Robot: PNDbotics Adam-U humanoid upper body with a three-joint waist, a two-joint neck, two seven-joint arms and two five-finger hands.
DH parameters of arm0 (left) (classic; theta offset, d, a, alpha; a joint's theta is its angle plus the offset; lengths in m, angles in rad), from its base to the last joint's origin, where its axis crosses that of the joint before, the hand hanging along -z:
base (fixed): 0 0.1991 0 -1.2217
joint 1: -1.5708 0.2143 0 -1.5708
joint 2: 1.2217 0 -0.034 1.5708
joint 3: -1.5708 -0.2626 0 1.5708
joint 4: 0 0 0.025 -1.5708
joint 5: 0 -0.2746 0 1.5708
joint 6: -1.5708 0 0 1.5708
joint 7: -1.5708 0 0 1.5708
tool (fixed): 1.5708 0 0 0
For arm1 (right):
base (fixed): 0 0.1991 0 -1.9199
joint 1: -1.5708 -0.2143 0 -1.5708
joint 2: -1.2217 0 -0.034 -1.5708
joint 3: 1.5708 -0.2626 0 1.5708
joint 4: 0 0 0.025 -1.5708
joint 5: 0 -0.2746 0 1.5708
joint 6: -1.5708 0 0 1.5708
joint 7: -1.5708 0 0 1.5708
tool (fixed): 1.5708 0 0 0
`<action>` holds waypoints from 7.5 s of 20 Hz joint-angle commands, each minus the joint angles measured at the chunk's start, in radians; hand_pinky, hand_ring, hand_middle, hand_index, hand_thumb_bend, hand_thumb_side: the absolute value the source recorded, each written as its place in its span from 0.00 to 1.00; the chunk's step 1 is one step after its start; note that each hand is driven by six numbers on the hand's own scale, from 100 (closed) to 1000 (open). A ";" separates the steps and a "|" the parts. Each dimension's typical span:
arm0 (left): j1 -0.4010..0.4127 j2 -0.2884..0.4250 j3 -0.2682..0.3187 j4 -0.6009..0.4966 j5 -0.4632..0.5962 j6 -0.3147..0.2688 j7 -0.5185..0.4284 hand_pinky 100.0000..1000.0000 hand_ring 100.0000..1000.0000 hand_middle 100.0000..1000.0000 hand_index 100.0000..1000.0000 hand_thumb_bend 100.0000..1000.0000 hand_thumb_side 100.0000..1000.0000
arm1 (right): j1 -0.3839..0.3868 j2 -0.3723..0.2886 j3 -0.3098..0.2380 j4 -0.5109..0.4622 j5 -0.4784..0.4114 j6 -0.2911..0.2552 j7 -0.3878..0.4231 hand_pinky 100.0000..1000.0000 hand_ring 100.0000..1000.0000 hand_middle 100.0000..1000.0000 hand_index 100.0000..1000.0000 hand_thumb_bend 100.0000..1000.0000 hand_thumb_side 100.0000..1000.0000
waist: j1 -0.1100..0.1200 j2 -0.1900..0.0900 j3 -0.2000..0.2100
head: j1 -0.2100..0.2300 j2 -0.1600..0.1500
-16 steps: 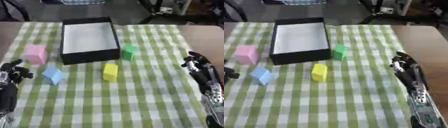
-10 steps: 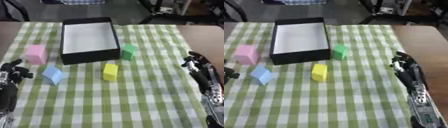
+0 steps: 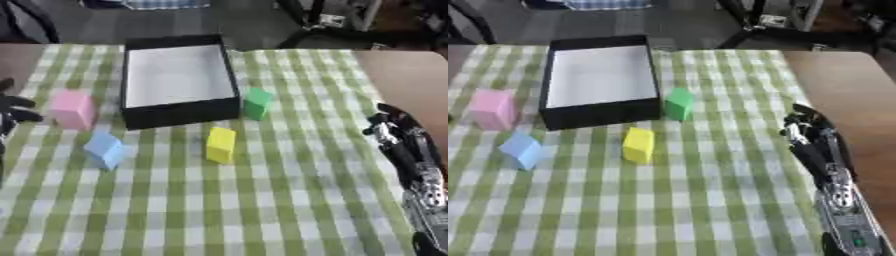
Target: Pick up objects on the table and place them in the box.
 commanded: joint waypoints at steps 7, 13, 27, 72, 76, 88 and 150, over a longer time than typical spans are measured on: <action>-0.412 0.305 -0.225 0.485 -0.639 -0.280 -0.331 0.83 0.83 0.83 0.93 0.94 0.70 | 0.004 -0.040 -0.001 -0.005 0.009 0.003 0.005 0.78 0.51 0.56 0.79 0.00 0.40 | 0.031 -0.042 -0.013 | 0.004 -0.002; -0.536 0.226 -0.246 0.699 -0.891 -0.419 -0.369 0.83 0.83 0.83 0.93 0.98 0.62 | 0.010 -0.042 -0.003 -0.003 0.009 0.003 0.003 0.78 0.51 0.56 0.79 0.00 0.40 | 0.031 -0.044 -0.014 | -0.003 -0.002; -0.582 0.081 -0.204 0.865 -1.035 -0.383 -0.182 0.80 0.77 0.77 0.91 0.61 0.43 | 0.009 -0.036 0.000 -0.002 0.006 0.002 0.006 0.78 0.51 0.56 0.79 0.00 0.40 | 0.022 -0.044 -0.016 | -0.007 -0.002; -0.702 -0.183 -0.188 0.782 -0.982 -0.250 0.060 0.61 0.43 0.38 0.68 0.15 0.25 | -0.003 -0.025 0.015 0.005 -0.003 0.003 0.021 0.78 0.51 0.56 0.79 0.00 0.40 | 0.002 -0.034 -0.063 | 0.021 -0.002; -0.706 -0.245 -0.192 0.833 -1.048 -0.206 0.067 0.68 0.55 0.53 0.80 0.35 0.44 | -0.008 -0.021 0.021 0.006 -0.006 0.002 0.029 0.78 0.51 0.56 0.79 0.00 0.40 | -0.006 -0.026 -0.093 | 0.038 -0.002; -0.681 -0.186 -0.156 0.792 -1.079 -0.218 0.160 0.75 0.63 0.67 0.89 0.57 0.79 | -0.006 -0.021 0.014 0.008 -0.007 0.002 0.026 0.78 0.51 0.56 0.79 0.00 0.40 | -0.005 -0.027 -0.083 | 0.032 -0.002; -0.416 0.225 -0.553 0.400 -0.267 -0.499 -0.691 0.78 0.71 0.73 0.92 0.57 0.69 | -0.002 -0.045 0.004 0.018 0.007 0.003 0.022 0.78 0.51 0.56 0.79 0.00 0.40 | 0.021 -0.045 -0.048 | -0.003 -0.002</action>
